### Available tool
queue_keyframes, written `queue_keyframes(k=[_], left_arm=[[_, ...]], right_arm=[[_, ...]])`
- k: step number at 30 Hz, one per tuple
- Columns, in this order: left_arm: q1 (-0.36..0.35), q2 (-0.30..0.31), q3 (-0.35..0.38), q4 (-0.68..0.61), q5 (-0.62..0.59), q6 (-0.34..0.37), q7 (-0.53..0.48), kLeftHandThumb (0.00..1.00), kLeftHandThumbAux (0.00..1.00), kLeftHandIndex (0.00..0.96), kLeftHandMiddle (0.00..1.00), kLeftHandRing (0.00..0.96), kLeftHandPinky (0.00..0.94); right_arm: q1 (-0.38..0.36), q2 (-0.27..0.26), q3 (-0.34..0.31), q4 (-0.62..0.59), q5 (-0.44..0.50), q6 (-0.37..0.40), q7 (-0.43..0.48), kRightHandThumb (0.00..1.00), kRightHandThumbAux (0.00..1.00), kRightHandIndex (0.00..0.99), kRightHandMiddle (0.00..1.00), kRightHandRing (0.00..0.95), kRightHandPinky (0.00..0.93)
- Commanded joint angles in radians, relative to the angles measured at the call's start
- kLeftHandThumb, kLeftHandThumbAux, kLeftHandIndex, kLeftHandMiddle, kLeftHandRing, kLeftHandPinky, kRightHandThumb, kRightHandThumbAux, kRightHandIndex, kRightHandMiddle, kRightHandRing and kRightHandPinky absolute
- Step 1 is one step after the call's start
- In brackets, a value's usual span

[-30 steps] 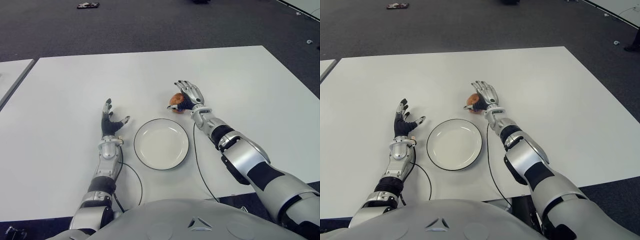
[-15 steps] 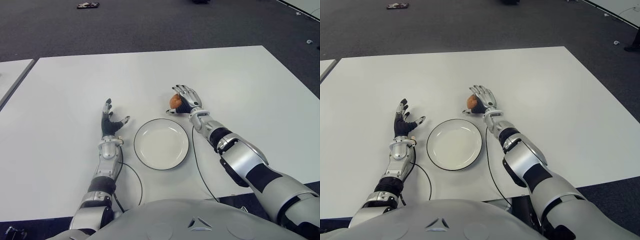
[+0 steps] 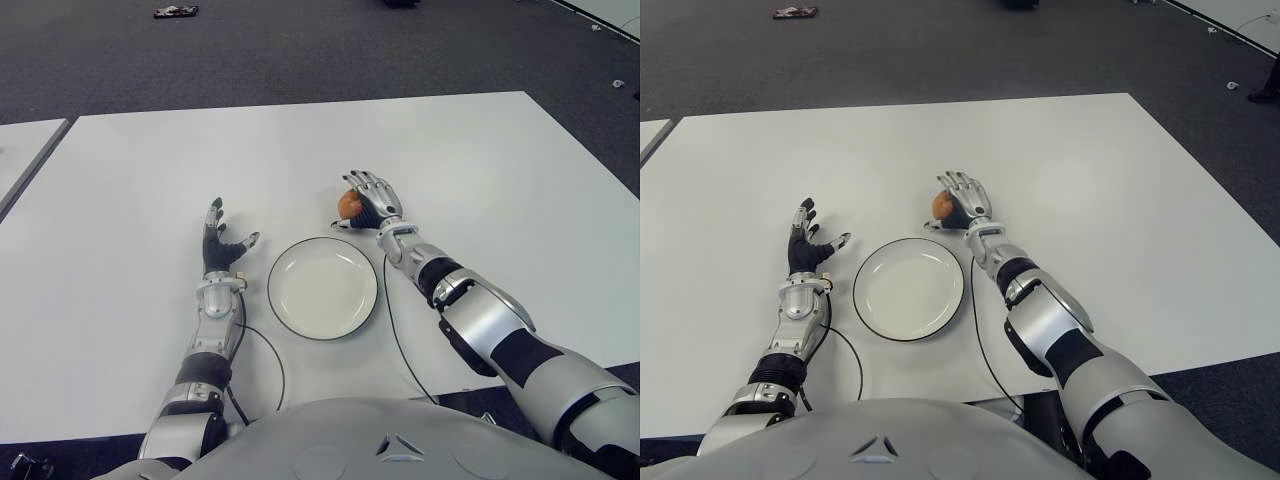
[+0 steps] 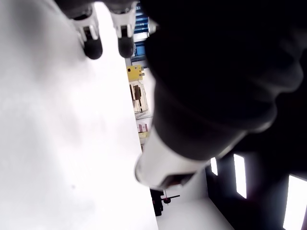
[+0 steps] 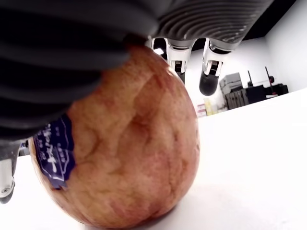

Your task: Put the apples into the plate.

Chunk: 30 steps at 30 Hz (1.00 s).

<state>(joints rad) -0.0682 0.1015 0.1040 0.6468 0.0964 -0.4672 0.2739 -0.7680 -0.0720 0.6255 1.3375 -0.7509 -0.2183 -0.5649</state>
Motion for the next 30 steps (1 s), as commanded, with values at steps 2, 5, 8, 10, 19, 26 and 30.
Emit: queue_keyframes(k=[2, 5, 8, 10, 19, 26, 30], left_arm=[[0.020, -0.016, -0.001, 0.024, -0.003, 0.025, -0.004, 0.112, 0.536, 0.000, 0.000, 0.000, 0.022], [0.021, -0.016, -0.001, 0.024, 0.001, 0.020, 0.001, 0.106, 0.535, 0.000, 0.000, 0.000, 0.025], [0.022, -0.016, -0.003, 0.023, 0.003, 0.018, 0.002, 0.104, 0.536, 0.000, 0.000, 0.000, 0.026], [0.021, -0.015, -0.002, 0.026, 0.003, 0.016, 0.001, 0.104, 0.537, 0.000, 0.000, 0.000, 0.027], [0.018, -0.011, 0.000, 0.042, 0.000, 0.006, -0.003, 0.106, 0.536, 0.000, 0.000, 0.000, 0.032], [0.018, -0.007, 0.003, 0.049, -0.003, 0.005, -0.010, 0.113, 0.535, 0.000, 0.000, 0.000, 0.030], [0.017, -0.005, 0.004, 0.056, -0.006, 0.006, -0.014, 0.119, 0.537, 0.000, 0.000, 0.000, 0.020]], right_arm=[[0.037, 0.017, 0.018, 0.018, -0.015, 0.002, 0.019, 0.012, 0.486, 0.000, 0.002, 0.000, 0.000], [0.038, 0.020, 0.021, 0.019, -0.016, 0.002, 0.020, 0.011, 0.487, 0.000, 0.003, 0.000, 0.000], [0.040, 0.024, 0.027, 0.020, -0.020, 0.004, 0.021, 0.011, 0.490, 0.000, 0.004, 0.000, 0.000], [0.041, 0.026, 0.030, 0.020, -0.021, 0.005, 0.021, 0.012, 0.492, 0.000, 0.005, 0.000, 0.000], [0.044, 0.029, 0.046, 0.024, -0.023, 0.020, 0.029, 0.005, 0.487, 0.000, 0.003, 0.000, 0.000], [0.052, 0.024, 0.049, 0.027, -0.021, 0.030, 0.030, 0.011, 0.502, 0.000, 0.007, 0.013, 0.100], [0.063, 0.013, 0.040, 0.033, -0.012, 0.023, 0.032, 0.153, 0.553, 0.016, 0.069, 0.140, 0.291]])
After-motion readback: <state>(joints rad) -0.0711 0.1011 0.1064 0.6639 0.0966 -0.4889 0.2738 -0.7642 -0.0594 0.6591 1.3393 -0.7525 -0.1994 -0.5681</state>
